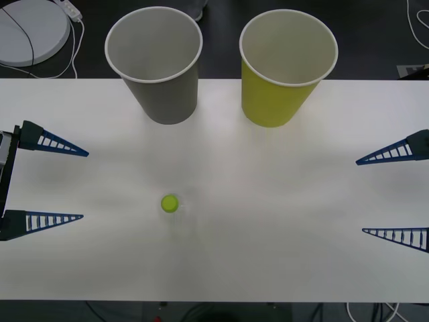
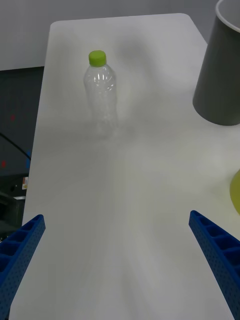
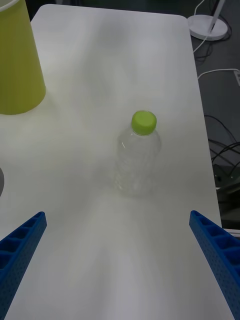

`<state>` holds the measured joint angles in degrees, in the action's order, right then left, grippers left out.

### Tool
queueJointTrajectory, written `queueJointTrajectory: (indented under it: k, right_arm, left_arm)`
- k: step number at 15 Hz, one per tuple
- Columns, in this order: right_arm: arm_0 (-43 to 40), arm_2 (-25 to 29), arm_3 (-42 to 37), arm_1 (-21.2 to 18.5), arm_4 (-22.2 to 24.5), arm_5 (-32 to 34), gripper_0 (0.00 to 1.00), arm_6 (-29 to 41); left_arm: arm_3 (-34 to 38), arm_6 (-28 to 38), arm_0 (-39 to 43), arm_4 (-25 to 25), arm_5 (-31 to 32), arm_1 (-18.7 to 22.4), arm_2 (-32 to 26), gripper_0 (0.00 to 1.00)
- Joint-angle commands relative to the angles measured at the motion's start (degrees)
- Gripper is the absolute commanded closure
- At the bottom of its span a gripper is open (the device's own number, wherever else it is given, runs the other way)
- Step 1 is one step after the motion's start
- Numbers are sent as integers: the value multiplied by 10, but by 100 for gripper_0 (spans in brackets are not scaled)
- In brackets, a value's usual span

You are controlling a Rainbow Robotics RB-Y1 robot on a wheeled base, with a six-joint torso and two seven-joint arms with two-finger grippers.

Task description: Put the can into the green bin and the plastic bottle into the gray bin

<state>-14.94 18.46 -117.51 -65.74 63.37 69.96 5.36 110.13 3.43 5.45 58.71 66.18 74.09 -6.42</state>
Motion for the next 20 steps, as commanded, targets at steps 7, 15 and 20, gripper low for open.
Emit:
queueJointTrajectory:
  k: [7, 15, 20]
  right_arm:
    - [0, 0, 0, 0, 0, 0, 0, 0]
    - [0, 0, 0, 0, 0, 0, 0, 0]
    - [0, 0, 0, 0, 0, 0, 0, 0]
  left_arm:
    - [-5, -7, 9, -5, 2, -9, 10, 0]
    - [-40, -67, 22, -13, 21, -19, 10, 0]
    - [-94, -83, 23, -15, 59, -81, 13, 0]
